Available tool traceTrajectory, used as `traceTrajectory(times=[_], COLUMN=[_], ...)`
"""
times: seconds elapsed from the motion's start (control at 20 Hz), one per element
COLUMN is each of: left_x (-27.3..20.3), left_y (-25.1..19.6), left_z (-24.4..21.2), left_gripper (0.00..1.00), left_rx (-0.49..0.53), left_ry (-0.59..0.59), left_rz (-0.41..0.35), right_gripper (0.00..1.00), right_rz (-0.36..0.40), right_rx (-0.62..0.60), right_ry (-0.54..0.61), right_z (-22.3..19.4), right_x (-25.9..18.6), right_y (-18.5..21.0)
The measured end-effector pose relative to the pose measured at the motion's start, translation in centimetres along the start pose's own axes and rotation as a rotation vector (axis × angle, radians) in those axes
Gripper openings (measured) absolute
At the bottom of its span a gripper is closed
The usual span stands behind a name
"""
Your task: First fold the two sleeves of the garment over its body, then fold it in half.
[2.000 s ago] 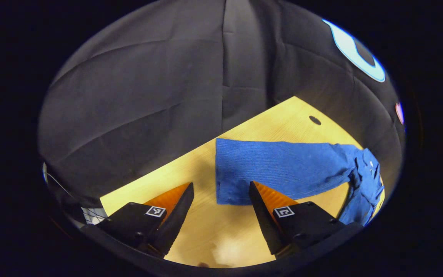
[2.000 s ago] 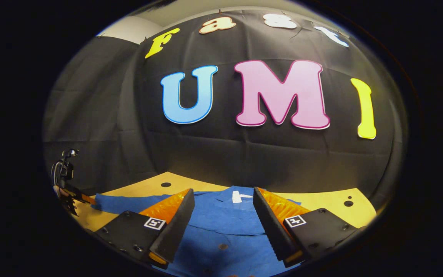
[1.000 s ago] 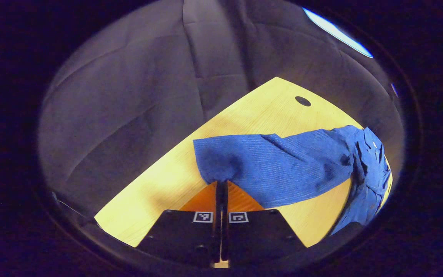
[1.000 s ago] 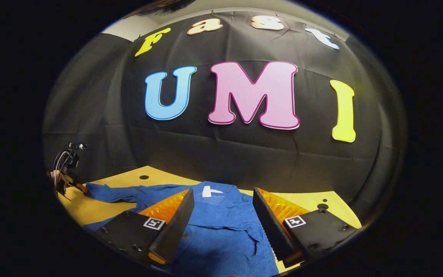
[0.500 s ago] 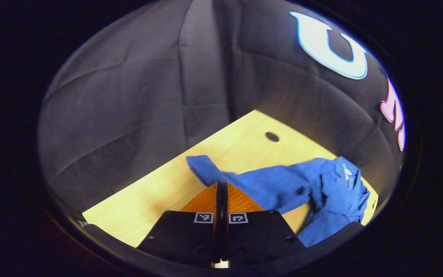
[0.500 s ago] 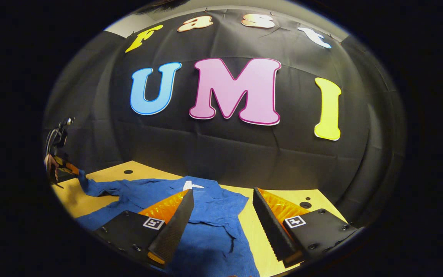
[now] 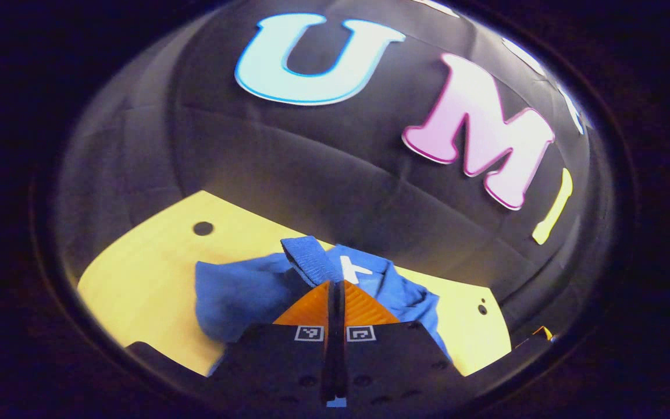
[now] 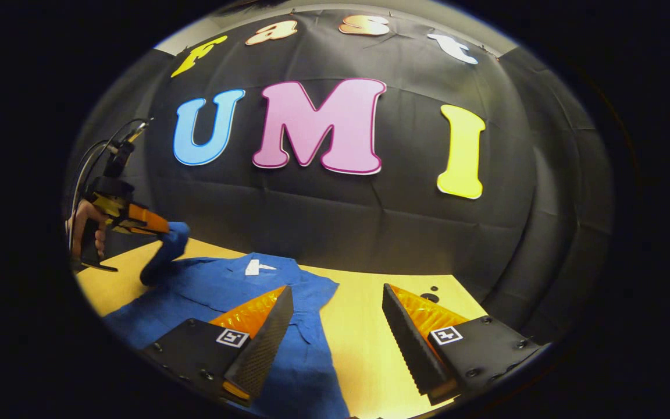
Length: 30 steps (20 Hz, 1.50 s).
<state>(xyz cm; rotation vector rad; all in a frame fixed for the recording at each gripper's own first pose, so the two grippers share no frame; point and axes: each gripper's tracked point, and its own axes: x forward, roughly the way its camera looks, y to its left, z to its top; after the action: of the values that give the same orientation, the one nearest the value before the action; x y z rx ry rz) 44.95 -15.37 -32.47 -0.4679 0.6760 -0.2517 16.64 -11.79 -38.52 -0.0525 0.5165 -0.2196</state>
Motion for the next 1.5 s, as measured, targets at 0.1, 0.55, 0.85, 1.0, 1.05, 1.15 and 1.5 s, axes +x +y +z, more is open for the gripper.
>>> traceTrajectory(times=[0.1, 0.55, 0.85, 1.0, 1.05, 1.15, 1.5], left_x=[2.2, 7.5, -0.8, -7.1, -9.2, -13.3, -24.6], left_y=[-6.0, -14.2, -2.6, 4.2, 6.0, 9.9, 18.6], left_z=[-2.6, -11.3, -10.9, -13.5, -14.5, -16.5, -22.9], left_gripper=[0.00, 0.69, 0.81, 0.82, 0.82, 0.82, 0.83], left_rx=[0.027, 0.005, 0.256, 0.322, 0.317, 0.356, 0.305], left_ry=[0.041, 0.158, 0.118, 0.226, 0.263, 0.342, 0.558], left_rz=[-0.099, -0.160, 0.011, 0.088, 0.100, 0.136, 0.213], right_gripper=[0.97, 0.97, 0.98, 0.98, 0.98, 0.98, 0.98], right_rz=[-0.037, -0.147, -0.112, -0.088, -0.082, -0.070, -0.062], right_rx=[-0.004, 0.126, 0.185, 0.179, 0.187, 0.206, 0.254], right_ry=[0.013, 0.174, 0.437, 0.543, 0.570, 0.611, 0.741], right_z=[-0.8, -6.7, -13.4, -15.3, -15.7, -16.5, -19.6], right_x=[-0.8, -5.2, -8.1, -10.0, -10.6, -11.8, -13.9], right_y=[-2.2, -7.5, -2.9, -0.9, -0.3, 0.9, 1.8])
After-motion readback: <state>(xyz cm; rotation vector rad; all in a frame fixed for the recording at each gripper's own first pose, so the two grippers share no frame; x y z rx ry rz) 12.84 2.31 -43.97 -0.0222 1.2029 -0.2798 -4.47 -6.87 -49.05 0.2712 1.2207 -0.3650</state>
